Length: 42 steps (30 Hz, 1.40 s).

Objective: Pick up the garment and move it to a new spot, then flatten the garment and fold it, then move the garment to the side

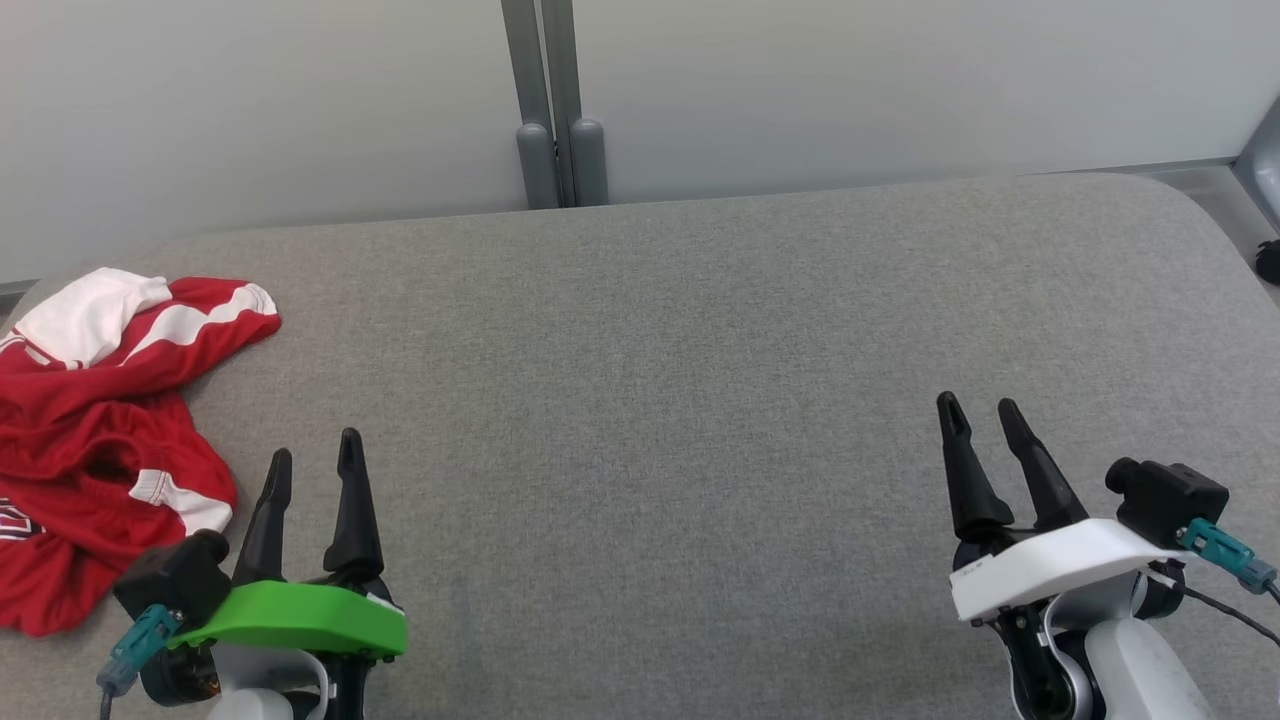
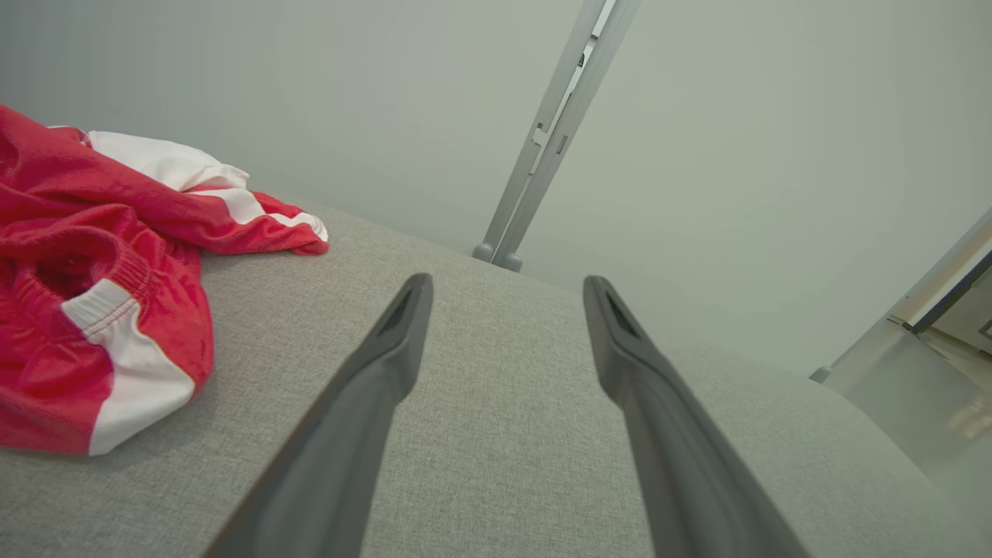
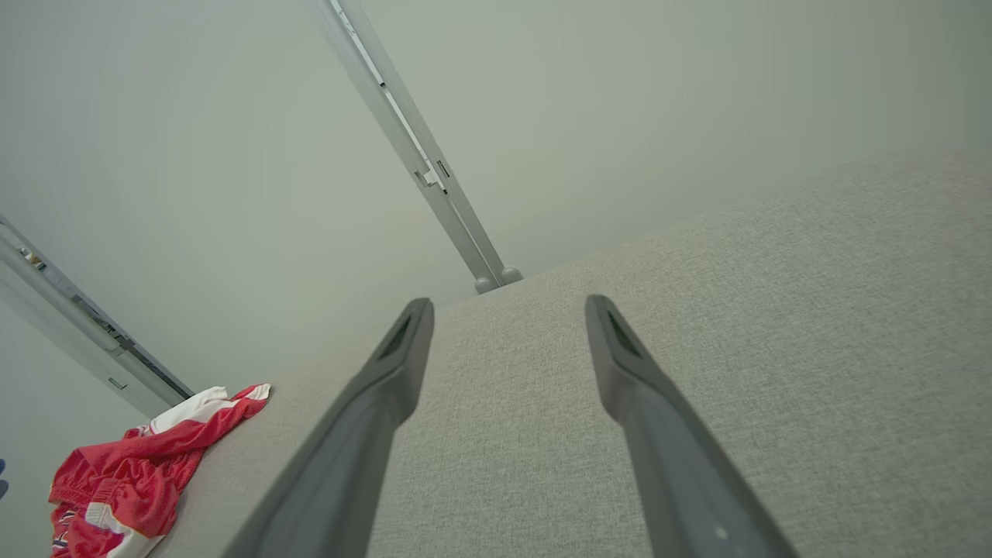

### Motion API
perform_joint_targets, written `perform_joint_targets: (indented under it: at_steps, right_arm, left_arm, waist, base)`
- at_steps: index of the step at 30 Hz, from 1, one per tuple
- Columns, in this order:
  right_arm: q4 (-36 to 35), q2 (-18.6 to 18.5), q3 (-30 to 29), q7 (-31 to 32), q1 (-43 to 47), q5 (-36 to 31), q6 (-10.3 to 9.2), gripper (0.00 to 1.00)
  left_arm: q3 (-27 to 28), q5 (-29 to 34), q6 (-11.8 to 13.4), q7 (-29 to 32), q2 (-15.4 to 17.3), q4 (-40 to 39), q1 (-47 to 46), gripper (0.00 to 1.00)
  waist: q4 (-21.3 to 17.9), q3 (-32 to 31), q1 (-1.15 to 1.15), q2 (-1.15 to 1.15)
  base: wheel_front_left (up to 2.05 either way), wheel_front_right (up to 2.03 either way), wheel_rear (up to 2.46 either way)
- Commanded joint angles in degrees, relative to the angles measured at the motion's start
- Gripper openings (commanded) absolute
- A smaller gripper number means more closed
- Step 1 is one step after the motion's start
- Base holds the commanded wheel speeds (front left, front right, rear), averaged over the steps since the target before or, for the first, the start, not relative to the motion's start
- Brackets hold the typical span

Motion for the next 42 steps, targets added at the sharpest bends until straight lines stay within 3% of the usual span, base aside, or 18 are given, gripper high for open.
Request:
perform_joint_targets:
  at_steps: [1, 42]
  right_arm:
    - [-0.5, 0.0, -0.2, -0.6, -1.0, -2.1, 0.02, 1.0]
    - [0.2, 1.2, -0.3, -5.6, -0.7, -23.5, 0.03, 1.0]
  left_arm:
    - [-0.1, 2.0, 0.3, -0.5, 0.5, -0.6, -0.9, 1.0]
    - [-2.4, 21.7, 1.6, -5.5, 0.6, -0.6, -1.0, 1.0]
  waist:
    - [0.0, 0.0, 0.0, 0.0]
    - [0.7, -0.2, 0.0, 0.0]
  base:
    - [0.0, 0.0, 0.0]
    - [0.0, 0.0, 0.0]
